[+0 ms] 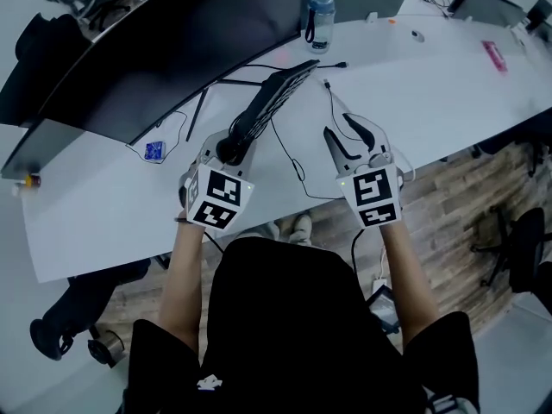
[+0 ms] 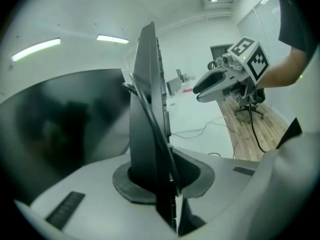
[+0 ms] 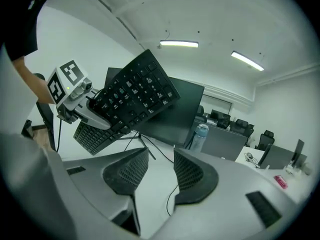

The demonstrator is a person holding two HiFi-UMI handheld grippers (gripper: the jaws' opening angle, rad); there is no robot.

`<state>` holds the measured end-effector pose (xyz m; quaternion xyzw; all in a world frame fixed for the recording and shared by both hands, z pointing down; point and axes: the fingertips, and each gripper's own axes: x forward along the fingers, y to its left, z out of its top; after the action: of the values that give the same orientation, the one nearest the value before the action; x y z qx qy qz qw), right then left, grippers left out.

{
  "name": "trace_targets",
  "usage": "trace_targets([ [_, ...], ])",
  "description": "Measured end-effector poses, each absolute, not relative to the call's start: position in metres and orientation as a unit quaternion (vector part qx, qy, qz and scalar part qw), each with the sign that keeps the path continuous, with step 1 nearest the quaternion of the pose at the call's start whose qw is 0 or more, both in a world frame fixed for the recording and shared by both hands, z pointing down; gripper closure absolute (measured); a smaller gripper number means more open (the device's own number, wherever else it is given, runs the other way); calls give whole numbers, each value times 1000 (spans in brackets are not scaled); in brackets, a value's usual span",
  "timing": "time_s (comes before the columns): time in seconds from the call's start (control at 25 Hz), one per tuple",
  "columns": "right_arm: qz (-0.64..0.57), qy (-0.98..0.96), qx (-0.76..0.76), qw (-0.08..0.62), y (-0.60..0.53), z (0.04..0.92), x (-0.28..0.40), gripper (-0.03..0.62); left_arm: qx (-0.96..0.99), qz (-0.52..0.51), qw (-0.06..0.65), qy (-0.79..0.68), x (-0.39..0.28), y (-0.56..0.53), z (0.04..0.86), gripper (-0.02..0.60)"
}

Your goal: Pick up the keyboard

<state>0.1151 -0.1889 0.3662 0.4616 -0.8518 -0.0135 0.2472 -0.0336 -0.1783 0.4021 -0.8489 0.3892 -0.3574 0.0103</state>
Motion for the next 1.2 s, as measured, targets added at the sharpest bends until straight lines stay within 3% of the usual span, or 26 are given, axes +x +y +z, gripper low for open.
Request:
trace_targets([
  [0.52,6,-874,466,139,-210,308,118,462,-844,-210,44,491,-35,-193,283,503],
  [0.76,-13,-876,474,85,-217,268,115,508,-831,-160,44,531,-34,-202,254,503],
  [1.2,-25,-868,492,53,-233,249,123,586,-816,-120,39,565,-38,-208,229,505],
])
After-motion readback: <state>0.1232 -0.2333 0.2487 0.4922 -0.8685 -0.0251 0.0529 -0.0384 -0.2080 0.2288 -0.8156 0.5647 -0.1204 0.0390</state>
